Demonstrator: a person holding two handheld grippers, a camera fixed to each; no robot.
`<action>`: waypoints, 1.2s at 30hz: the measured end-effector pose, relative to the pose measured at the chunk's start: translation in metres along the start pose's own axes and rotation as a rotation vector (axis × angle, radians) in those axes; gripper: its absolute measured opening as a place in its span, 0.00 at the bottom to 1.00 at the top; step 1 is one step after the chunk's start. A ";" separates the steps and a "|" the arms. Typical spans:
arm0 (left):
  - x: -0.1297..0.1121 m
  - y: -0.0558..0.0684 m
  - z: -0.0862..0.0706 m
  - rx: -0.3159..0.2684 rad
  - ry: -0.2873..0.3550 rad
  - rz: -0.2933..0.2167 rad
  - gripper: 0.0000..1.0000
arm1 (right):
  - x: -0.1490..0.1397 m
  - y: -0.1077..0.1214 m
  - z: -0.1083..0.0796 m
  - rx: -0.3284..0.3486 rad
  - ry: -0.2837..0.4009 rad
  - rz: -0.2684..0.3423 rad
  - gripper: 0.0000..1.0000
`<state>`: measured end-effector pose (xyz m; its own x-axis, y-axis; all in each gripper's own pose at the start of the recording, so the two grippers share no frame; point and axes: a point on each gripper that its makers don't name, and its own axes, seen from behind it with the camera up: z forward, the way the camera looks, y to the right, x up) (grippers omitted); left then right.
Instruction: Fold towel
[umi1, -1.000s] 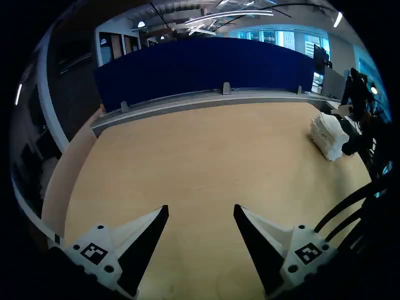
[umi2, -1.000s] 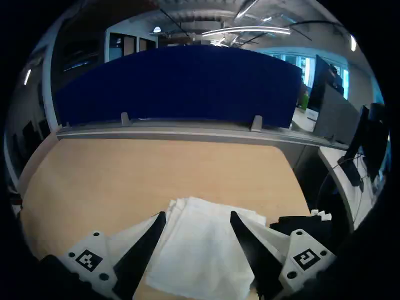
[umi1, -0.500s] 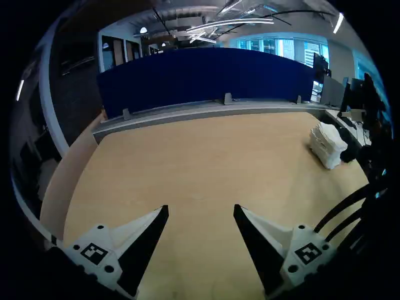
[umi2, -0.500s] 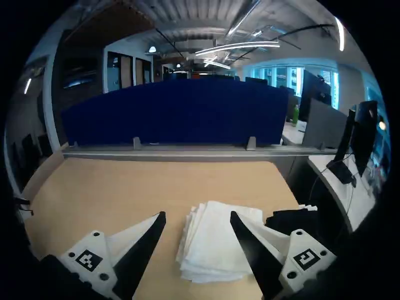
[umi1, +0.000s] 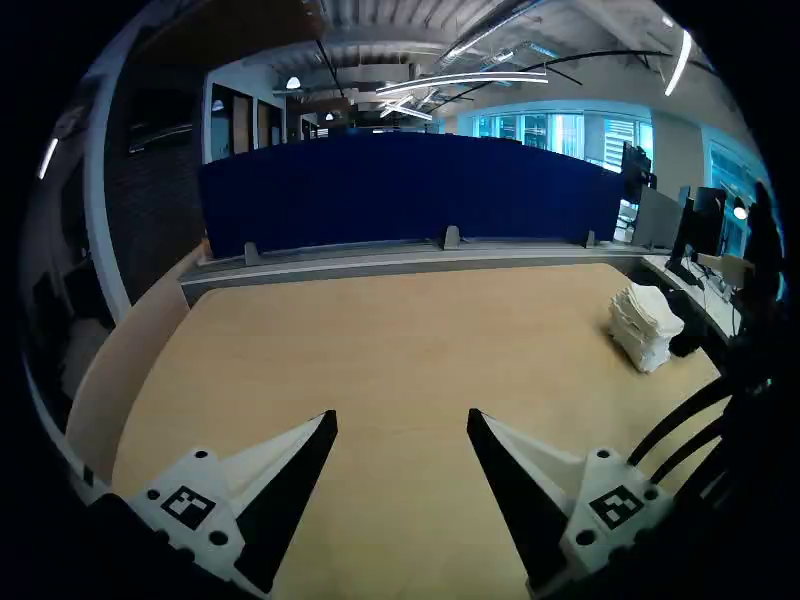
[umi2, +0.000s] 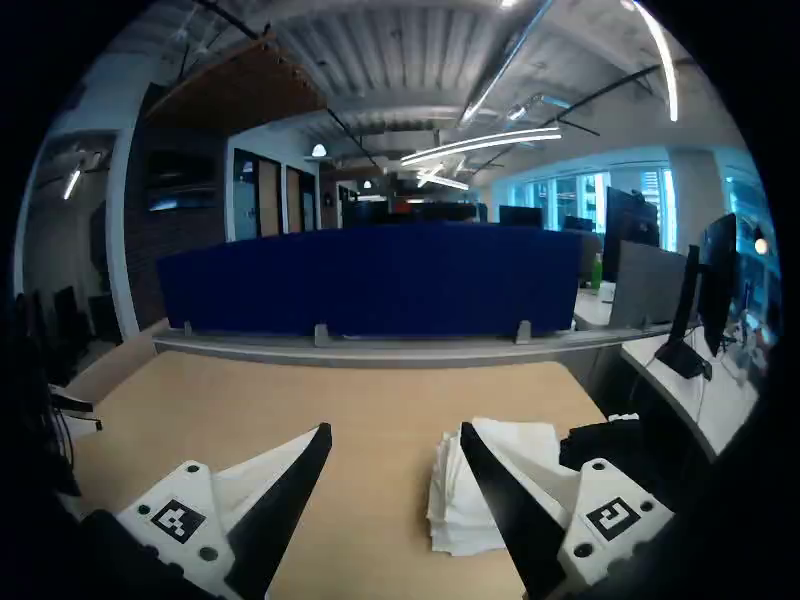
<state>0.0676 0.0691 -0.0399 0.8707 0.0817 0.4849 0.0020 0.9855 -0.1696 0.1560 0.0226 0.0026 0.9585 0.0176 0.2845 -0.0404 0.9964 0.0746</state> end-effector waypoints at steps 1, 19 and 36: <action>0.001 -0.001 0.000 0.000 0.006 -0.002 0.97 | 0.002 -0.006 -0.003 0.003 0.017 0.002 1.00; 0.040 -0.021 -0.013 0.024 0.180 -0.046 0.97 | 0.008 -0.061 -0.027 -0.019 0.152 0.012 1.00; 0.031 -0.040 -0.004 0.117 0.308 -0.026 0.97 | -0.019 -0.101 -0.014 0.016 0.146 -0.029 1.00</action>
<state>0.0960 0.0314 -0.0213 0.9789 0.0245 0.2027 -0.0141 0.9985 -0.0525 0.1456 -0.0775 -0.0234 0.9901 0.0014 0.1400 -0.0150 0.9953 0.0959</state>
